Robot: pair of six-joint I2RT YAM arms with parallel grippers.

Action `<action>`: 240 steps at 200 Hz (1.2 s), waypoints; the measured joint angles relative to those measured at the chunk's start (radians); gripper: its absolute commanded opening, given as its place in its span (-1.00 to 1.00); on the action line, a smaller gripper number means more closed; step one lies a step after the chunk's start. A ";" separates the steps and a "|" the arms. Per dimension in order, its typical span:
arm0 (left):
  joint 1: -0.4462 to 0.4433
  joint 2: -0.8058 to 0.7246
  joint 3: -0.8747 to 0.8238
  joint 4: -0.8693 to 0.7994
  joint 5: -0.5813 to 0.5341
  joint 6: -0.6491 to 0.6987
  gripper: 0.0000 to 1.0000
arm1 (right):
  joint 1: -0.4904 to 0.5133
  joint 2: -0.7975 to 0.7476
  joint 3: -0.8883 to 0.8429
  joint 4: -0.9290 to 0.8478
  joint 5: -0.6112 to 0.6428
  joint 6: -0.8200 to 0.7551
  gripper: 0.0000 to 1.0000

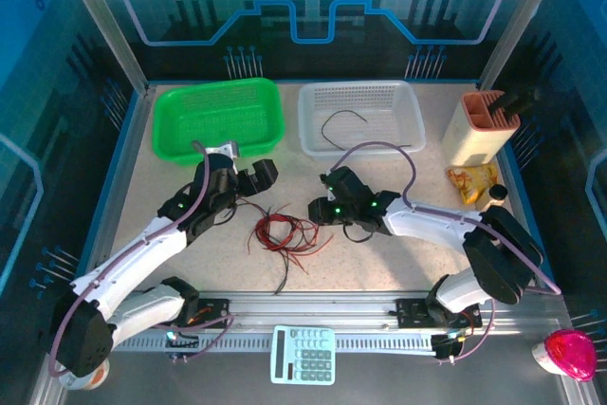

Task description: Untangle the cables

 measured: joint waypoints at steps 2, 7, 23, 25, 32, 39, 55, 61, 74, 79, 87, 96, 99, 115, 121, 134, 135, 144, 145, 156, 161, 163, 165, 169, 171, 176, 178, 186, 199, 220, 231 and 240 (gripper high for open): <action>0.001 0.000 0.000 0.000 0.001 0.000 0.98 | 0.000 0.002 0.000 0.000 0.002 0.005 -0.90; 0.002 0.000 0.000 0.000 0.003 0.000 0.98 | -0.001 0.006 0.002 0.002 0.003 -0.002 -1.00; 0.005 0.000 0.000 0.000 0.007 0.001 0.98 | -0.005 0.013 0.006 0.002 0.010 -0.003 -1.00; 0.005 0.000 0.000 0.000 0.008 0.001 0.98 | -0.006 0.013 0.007 0.002 0.010 -0.003 -1.00; 0.006 0.000 0.000 0.000 0.011 0.001 0.98 | -0.011 0.013 0.009 0.001 0.010 -0.004 -1.00; 0.006 0.000 0.000 0.000 0.014 0.002 0.98 | -0.021 0.013 0.011 0.001 0.010 -0.006 -1.00; 0.009 0.000 0.000 0.000 0.023 0.003 0.98 | -0.055 0.006 0.016 -0.010 0.010 -0.016 -1.00; 0.010 0.000 0.000 0.000 0.026 0.003 0.99 | -0.073 -0.002 0.019 -0.017 0.010 -0.021 -1.00; 0.011 0.001 0.000 0.000 0.035 0.004 0.98 | -0.115 -0.027 0.024 -0.032 0.009 -0.036 -1.00; 0.011 0.002 0.000 0.001 0.041 0.005 0.98 | -0.129 -0.038 0.027 -0.037 0.009 -0.041 -1.00; 0.011 0.006 0.000 0.003 0.048 0.008 0.99 | -0.151 -0.055 0.040 -0.054 0.008 -0.054 -1.00; 0.011 0.015 0.000 0.004 0.058 0.011 0.98 | -0.172 -0.069 0.060 -0.071 0.006 -0.065 -1.00; 0.011 0.017 0.000 0.004 0.062 0.011 0.99 | -0.179 -0.074 0.069 -0.076 0.005 -0.070 -1.00; 0.011 0.037 0.000 0.005 0.085 0.030 0.98 | -0.208 -0.101 0.112 -0.093 -0.002 -0.096 -1.00; 0.011 0.044 0.000 0.006 0.097 0.035 0.98 | -0.216 -0.110 0.127 -0.100 -0.006 -0.104 -1.00; 0.011 0.060 0.003 0.013 0.126 0.050 0.96 | -0.237 -0.127 0.170 -0.122 -0.016 -0.126 -1.00; 0.011 0.060 0.003 0.014 0.127 0.051 0.96 | -0.238 -0.128 0.172 -0.123 -0.016 -0.127 -1.00; 0.011 0.069 0.009 0.023 0.151 0.061 0.94 | -0.253 -0.134 0.201 -0.136 -0.022 -0.139 -1.00; 0.011 0.070 0.009 0.023 0.153 0.062 0.93 | -0.254 -0.134 0.203 -0.137 -0.023 -0.140 -1.00; 0.008 0.084 0.023 0.035 0.185 0.080 0.90 | -0.274 -0.136 0.243 -0.150 -0.035 -0.154 -1.00; 0.007 0.090 0.029 0.043 0.196 0.085 0.90 | -0.281 -0.136 0.259 -0.156 -0.041 -0.161 -1.00; 0.006 0.094 0.033 0.045 0.204 0.089 0.90 | -0.283 -0.136 0.265 -0.157 -0.043 -0.162 -1.00; 0.005 0.096 0.036 0.048 0.207 0.090 0.90 | -0.286 -0.136 0.272 -0.160 -0.045 -0.164 -1.00; 0.003 0.105 0.045 0.053 0.217 0.097 0.90 | -0.288 -0.136 0.282 -0.164 -0.048 -0.169 -1.00; 0.002 0.107 0.048 0.055 0.221 0.099 0.90 | -0.290 -0.136 0.286 -0.167 -0.049 -0.169 -1.00; -0.004 0.117 0.058 0.061 0.233 0.108 0.90 | -0.292 -0.136 0.300 -0.172 -0.056 -0.174 -1.00; -0.005 0.119 0.061 0.063 0.235 0.108 0.90 | -0.292 -0.136 0.304 -0.174 -0.059 -0.174 -1.00; -0.016 0.133 0.073 0.075 0.250 0.117 0.90 | -0.293 -0.135 0.317 -0.175 -0.072 -0.178 -1.00; -0.035 0.151 0.087 0.091 0.265 0.134 0.90 | -0.293 -0.135 0.330 -0.181 -0.094 -0.182 -1.00; -0.064 0.174 0.094 0.114 0.280 0.151 0.89 | -0.293 -0.137 0.336 -0.188 -0.119 -0.180 -1.00; -0.077 0.185 0.095 0.125 0.282 0.159 0.86 | -0.293 -0.142 0.337 -0.195 -0.131 -0.180 -1.00; -0.084 0.193 0.095 0.136 0.283 0.161 0.79 | -0.293 -0.148 0.341 -0.201 -0.138 -0.180 -1.00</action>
